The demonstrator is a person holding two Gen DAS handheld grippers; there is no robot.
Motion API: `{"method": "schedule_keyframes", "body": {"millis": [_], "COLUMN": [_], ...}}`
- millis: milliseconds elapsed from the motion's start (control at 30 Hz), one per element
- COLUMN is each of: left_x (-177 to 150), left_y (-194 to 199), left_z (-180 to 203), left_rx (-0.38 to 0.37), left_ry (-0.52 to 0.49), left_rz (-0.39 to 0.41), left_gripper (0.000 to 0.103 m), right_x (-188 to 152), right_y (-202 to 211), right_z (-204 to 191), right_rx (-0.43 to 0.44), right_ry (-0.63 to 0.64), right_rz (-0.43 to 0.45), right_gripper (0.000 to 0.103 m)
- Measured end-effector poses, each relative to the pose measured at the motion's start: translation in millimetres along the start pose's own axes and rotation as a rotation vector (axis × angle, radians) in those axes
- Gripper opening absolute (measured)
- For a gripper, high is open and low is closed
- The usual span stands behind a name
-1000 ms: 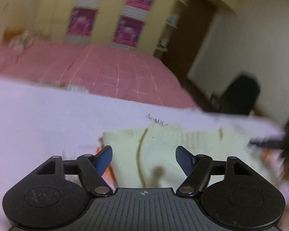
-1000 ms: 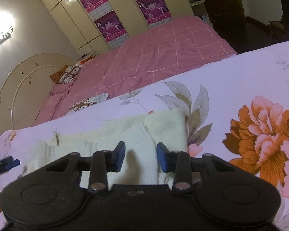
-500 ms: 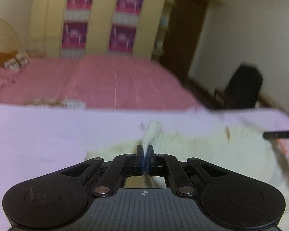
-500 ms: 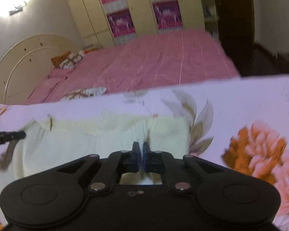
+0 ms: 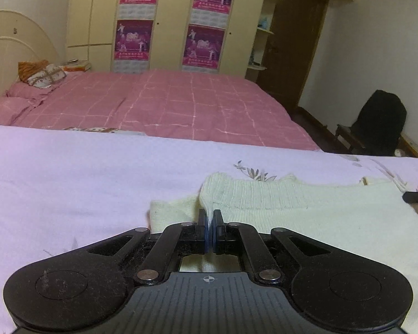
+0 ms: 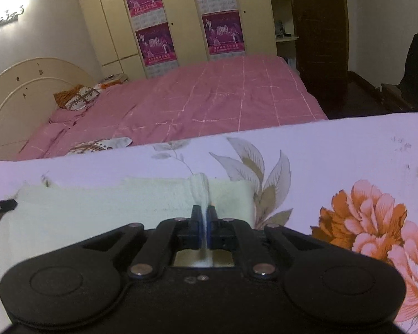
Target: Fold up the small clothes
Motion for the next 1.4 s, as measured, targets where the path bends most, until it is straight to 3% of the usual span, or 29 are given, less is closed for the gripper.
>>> {"method": "schedule_keyframes", "body": {"millis": [100,167,200,233,300,400,500,533,600,667,733,767,800,833,933,1000,1133,1167,1200,1267,1300,1333,1400], "left_x": [1,7,10,11,6,-11,-35,-45,-51,-46,-46,-48,-52,-58,-79,-92,-112,-115,-119,-121,-119,-118,-110], "left_y": [11,31,40,52,64,71,70,67,77,100,128,143,153,164,172,167,154,148,143,137,137,137,149], "left_z": [-4,-9,-8,-1,33,82,109,109,96,68,39,23,11,2,-10,-10,3,11,11,13,13,13,8], "left_rx": [0.012,0.061,0.058,0.019,-0.062,-0.14,-0.162,-0.141,-0.122,-0.075,-0.061,-0.066,-0.063,-0.065,-0.093,-0.102,-0.081,-0.077,-0.078,-0.086,-0.098,-0.125,-0.163], "left_ry": [-0.018,-0.018,-0.008,0.008,-0.041,-0.101,-0.171,-0.207,-0.233,-0.183,-0.11,-0.048,-0.001,0.03,0.083,0.111,0.085,0.08,0.084,0.092,0.093,0.116,0.126], "left_rz": [0.02,0.052,0.072,0.094,0.076,0.037,-0.018,-0.05,-0.029,-0.003,0.038,0.043,0.06,0.071,-0.004,-0.062,-0.128,-0.149,-0.173,-0.19,-0.194,-0.202,-0.178], "left_gripper": [0.003,0.007,0.011,0.012,0.012,0.012,0.012,0.012,0.012,0.013,0.028,0.062,0.086,0.086,0.078,0.056,0.054,0.05,0.038,0.031,0.006,0.006,0.006], "right_x": [-1,1,2,2,-3,-22,-44,-51,-63,-61,-55,-54,-56,-62,-84,-99,-117,-117,-117,-117,-119,-122,-121], "right_y": [-4,3,12,23,37,30,24,25,27,40,72,92,107,122,147,155,153,151,148,142,138,136,136], "right_z": [1,-4,-10,-20,-45,-85,-118,-125,-121,-89,-51,-42,-38,-33,-14,-7,-9,-12,-16,-24,-27,-29,-33], "right_rx": [-0.005,-0.009,-0.019,-0.022,0.027,0.094,0.158,0.152,0.082,-0.028,-0.051,-0.029,-0.007,0.015,0.103,0.126,0.175,0.185,0.195,0.198,0.189,0.175,0.161], "right_ry": [-0.001,0.001,0.021,0.055,0.115,0.174,0.231,0.275,0.358,0.297,0.146,0.109,0.097,0.075,-0.072,-0.142,-0.23,-0.233,-0.234,-0.218,-0.198,-0.18,-0.151], "right_rz": [-0.017,-0.008,0.016,0.044,0.06,-0.007,-0.052,-0.067,-0.102,-0.106,-0.074,-0.045,-0.027,-0.021,-0.059,-0.07,-0.089,-0.089,-0.09,-0.101,-0.113,-0.127,-0.133], "right_gripper": [0.005,0.017,0.033,0.039,0.035,0.032,0.03,0.031,0.03,0.03,0.027,0.031,0.034,0.034,0.034,0.034,0.034,0.034,0.033,0.028,0.021,0.012,0.007]}}
Point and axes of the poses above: each gripper's, at about its wrist camera, not at the fingertips, and y roughly against the way its jaws point, z to its right, x to its top, the point moved 7 cm from there along -y, roughly the way its jaws point, and after that the axes turned 8 degrees about x, right-handed, at the moved point
